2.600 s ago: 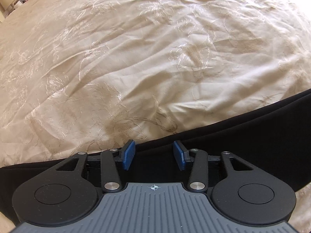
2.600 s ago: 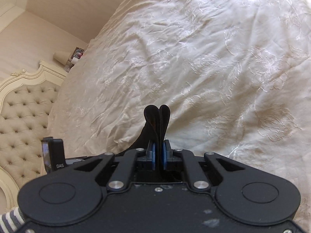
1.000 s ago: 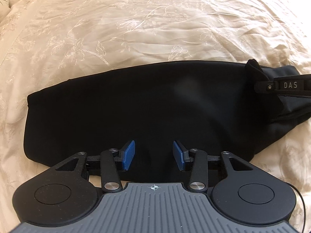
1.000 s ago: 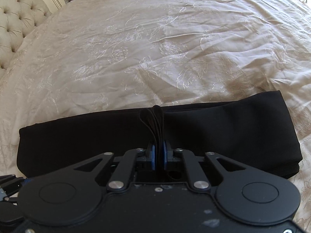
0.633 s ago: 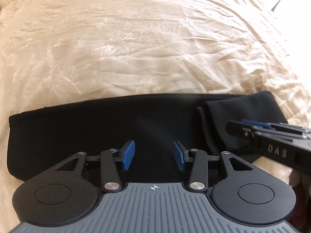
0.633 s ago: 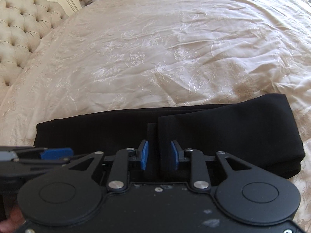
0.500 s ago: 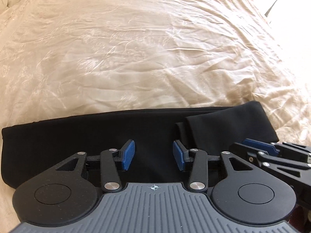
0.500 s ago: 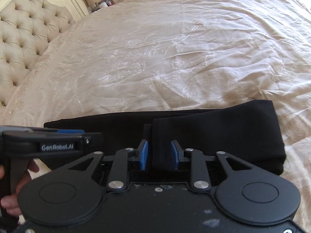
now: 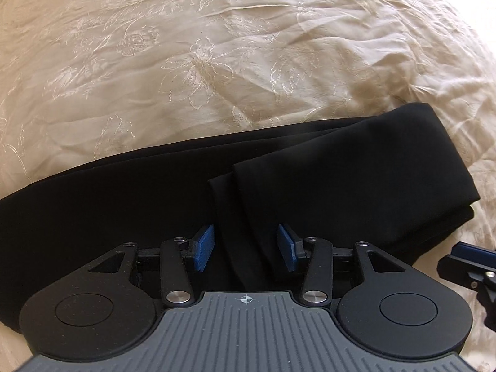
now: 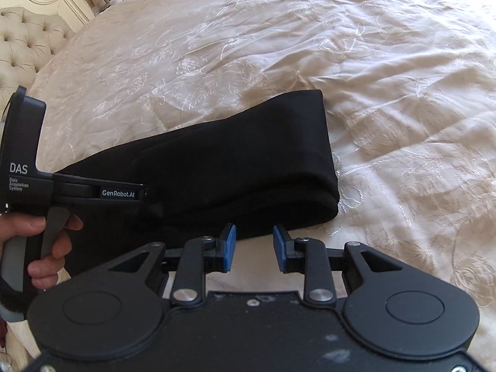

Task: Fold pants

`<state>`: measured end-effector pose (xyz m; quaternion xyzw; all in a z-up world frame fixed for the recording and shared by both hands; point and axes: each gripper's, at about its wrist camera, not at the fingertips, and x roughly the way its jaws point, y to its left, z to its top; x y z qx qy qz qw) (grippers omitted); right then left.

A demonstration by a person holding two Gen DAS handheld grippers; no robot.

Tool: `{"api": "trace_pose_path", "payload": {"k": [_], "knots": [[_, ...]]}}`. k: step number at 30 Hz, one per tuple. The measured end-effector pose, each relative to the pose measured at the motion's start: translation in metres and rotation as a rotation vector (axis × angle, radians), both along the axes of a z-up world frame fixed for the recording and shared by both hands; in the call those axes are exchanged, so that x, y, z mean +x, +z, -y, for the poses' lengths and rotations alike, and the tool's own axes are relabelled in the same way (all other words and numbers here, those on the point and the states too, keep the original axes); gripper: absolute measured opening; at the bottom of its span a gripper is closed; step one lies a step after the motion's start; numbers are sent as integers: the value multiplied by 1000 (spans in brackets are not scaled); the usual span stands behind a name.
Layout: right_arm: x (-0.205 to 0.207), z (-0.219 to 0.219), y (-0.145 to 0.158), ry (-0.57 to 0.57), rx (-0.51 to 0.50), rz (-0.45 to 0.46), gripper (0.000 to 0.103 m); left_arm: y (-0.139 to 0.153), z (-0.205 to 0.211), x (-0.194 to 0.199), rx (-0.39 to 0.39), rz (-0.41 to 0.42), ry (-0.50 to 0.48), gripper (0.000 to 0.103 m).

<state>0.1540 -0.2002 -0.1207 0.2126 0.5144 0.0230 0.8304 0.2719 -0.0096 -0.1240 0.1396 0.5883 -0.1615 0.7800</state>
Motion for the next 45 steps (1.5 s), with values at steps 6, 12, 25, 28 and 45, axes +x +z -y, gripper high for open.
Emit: {"api": "trace_pose_path", "payload": {"k": [6, 12, 25, 28, 45], "knots": [[12, 12, -19, -28, -169, 9, 15, 3, 4, -2, 28, 5, -2, 46], [2, 54, -23, -135, -16, -93, 12, 2, 14, -2, 52, 11, 4, 46], [49, 38, -27, -37, -119, -63, 0, 2, 13, 1, 47, -1, 0, 49], [47, 41, -23, -56, -101, -56, 0, 5, 13, 0, 56, 6, -3, 49], [-10, -11, 37, 97, -10, 54, 11, 60, -118, -95, 118, 61, 361, 48]]}}
